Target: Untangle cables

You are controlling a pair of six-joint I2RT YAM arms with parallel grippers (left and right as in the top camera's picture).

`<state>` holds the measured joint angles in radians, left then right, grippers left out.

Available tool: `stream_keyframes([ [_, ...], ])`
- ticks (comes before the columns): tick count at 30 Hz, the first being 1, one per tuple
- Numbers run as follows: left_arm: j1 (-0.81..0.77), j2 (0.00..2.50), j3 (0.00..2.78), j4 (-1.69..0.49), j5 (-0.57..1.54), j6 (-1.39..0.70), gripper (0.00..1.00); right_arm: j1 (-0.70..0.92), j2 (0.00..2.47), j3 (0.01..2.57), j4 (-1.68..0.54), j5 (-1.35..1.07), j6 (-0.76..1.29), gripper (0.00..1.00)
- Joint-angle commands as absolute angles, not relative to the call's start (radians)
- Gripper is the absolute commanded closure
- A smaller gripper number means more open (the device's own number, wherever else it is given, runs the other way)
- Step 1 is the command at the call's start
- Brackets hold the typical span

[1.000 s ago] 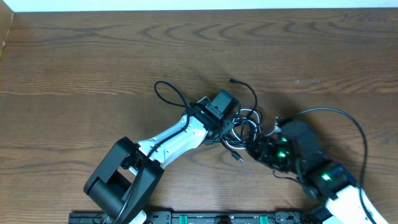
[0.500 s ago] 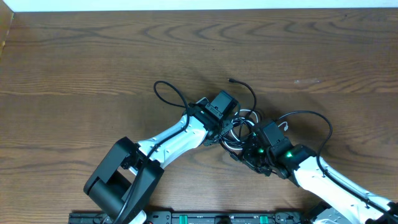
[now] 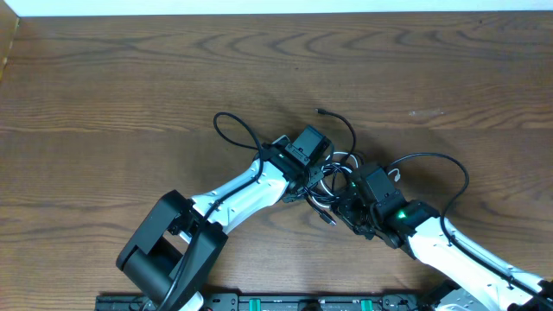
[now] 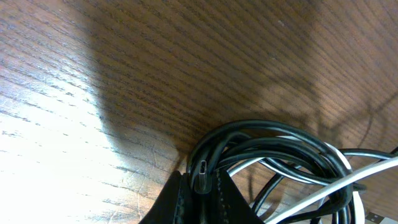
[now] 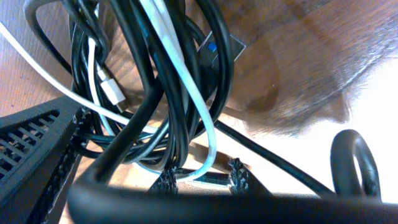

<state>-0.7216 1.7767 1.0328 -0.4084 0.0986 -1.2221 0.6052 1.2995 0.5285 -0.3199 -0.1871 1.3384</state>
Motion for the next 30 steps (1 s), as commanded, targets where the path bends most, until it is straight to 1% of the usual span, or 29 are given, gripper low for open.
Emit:
stream_keyframes([
  [1, -0.719, 1.790, 1.044, -0.418, 0.081, -1.205, 0.92, 0.602, 1.305, 0.527, -0.317, -0.121, 1.360, 0.73],
  [7, -0.719, 1.790, 1.044, -0.418, 0.082, -1.205, 0.92, 0.603, 1.368, 0.527, -0.310, -0.110, 1.419, 0.78],
  [14, -0.719, 1.790, 1.044, -0.421, 0.082, -1.205, 0.92, 0.603, 1.485, 0.527, -0.168, -0.087, 1.425, 0.82],
  [17, -0.719, 1.790, 1.044, -0.429, 0.082, -1.205, 0.92, 0.603, 1.528, 0.527, -0.147, -0.088, 1.428, 0.84],
  [18, -0.719, 1.790, 1.044, -0.433, 0.082, -1.205, 0.92, 0.603, 1.539, 0.527, -0.150, -0.092, 1.428, 0.87],
  [19, -0.719, 1.790, 1.044, -0.435, 0.082, -1.205, 0.92, 0.603, 1.552, 0.527, -0.154, -0.101, 1.427, 0.93],
  [21, -0.719, 1.790, 1.044, -0.436, 0.082, -1.205, 0.92, 0.603, 1.563, 0.527, -0.158, -0.110, 1.424, 0.99],
  [25, -0.719, 1.790, 1.044, -0.436, 0.082, -1.205, 0.92, 0.603, 1.571, 0.527, -0.178, -0.135, 1.353, 0.99],
  [26, -0.719, 1.790, 1.044, -0.437, 0.081, -1.204, 0.92, 0.603, 1.571, 0.527, -0.200, -0.141, 1.287, 0.99],
  [30, -0.719, 1.790, 1.044, -0.436, 0.081, -1.181, 0.92, 0.577, 1.547, 0.529, -0.293, -0.150, 1.207, 0.99],
])
